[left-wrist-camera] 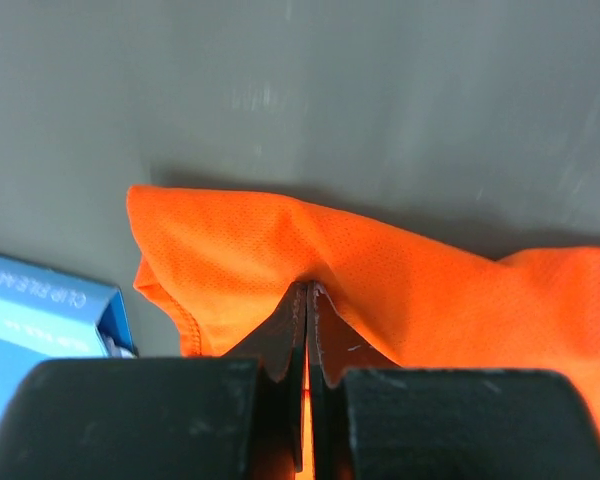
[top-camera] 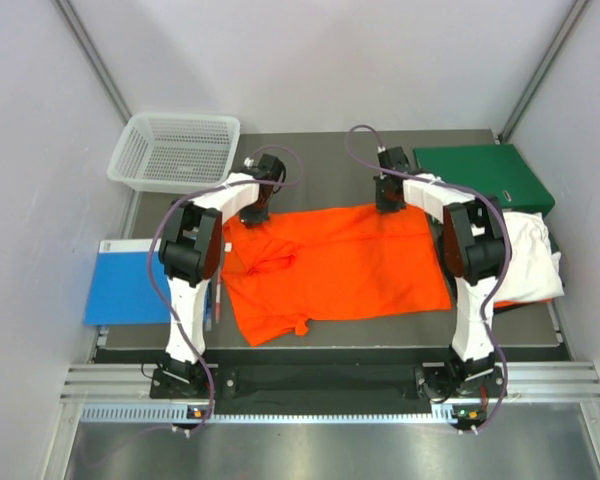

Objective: Fold and stack the t-shirts
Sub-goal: Fold the flattened tshirt in 1/3 of the way, then grap the side of the flattened tshirt closest away from the robot with both arms

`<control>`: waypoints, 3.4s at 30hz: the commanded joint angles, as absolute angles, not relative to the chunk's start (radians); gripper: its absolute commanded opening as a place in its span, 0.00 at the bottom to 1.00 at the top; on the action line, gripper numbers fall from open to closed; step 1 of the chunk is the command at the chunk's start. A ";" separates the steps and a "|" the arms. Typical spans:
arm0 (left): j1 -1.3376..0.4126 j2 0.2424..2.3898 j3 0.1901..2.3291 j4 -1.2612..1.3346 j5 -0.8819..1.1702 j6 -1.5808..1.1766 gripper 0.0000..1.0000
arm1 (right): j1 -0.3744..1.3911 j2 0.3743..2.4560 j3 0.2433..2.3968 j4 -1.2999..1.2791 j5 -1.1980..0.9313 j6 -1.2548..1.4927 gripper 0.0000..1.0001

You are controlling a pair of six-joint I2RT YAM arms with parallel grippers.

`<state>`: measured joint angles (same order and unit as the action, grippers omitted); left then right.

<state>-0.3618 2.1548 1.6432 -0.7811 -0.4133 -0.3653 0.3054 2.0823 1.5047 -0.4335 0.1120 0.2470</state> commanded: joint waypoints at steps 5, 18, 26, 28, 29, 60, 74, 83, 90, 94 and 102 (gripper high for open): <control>-0.348 2.382 1.923 -0.765 -0.377 -0.357 0.00 | 0.305 2.193 1.624 -0.465 0.149 0.241 0.00; -0.270 2.537 2.213 -0.792 -0.347 -0.304 0.00 | 0.295 2.348 1.947 -0.540 0.190 0.201 0.00; -0.282 2.234 1.935 -0.584 -0.279 -0.314 0.00 | 0.296 2.027 1.639 -0.338 0.212 0.215 0.00; -0.297 2.079 1.815 -0.543 -0.279 -0.311 0.00 | 0.298 1.854 1.499 -0.270 0.230 0.222 0.03; -0.307 2.030 1.784 -0.529 -0.282 -0.310 0.00 | 0.296 1.800 1.455 -0.250 0.233 0.225 0.04; -0.869 1.284 0.791 -0.647 -0.457 -0.873 0.99 | 0.227 0.651 0.394 -0.647 -0.107 0.779 0.92; -0.945 1.361 0.847 -0.692 -0.540 -0.879 0.99 | 0.229 0.578 0.315 -0.644 -0.092 0.888 0.84; -0.992 1.370 0.841 -0.710 -0.589 -0.882 0.99 | 0.229 0.709 0.284 -0.480 -0.065 0.902 0.72; -1.051 1.396 0.812 -0.675 -0.592 -0.879 0.99 | 0.229 0.799 0.287 -0.358 -0.025 0.893 0.10; -1.104 1.384 0.792 -0.670 -0.603 -0.902 0.99 | 0.229 0.834 0.284 -0.296 -0.034 0.881 0.00; -1.123 1.498 0.753 -0.681 -0.618 -0.960 0.96 | 0.227 0.807 0.301 -0.276 -0.041 0.873 0.00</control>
<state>-1.1145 1.4300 0.7712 -0.6811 -0.5781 -0.9081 0.2325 0.8307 0.2874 -0.3332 -0.0502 0.8902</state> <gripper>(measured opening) 0.977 0.005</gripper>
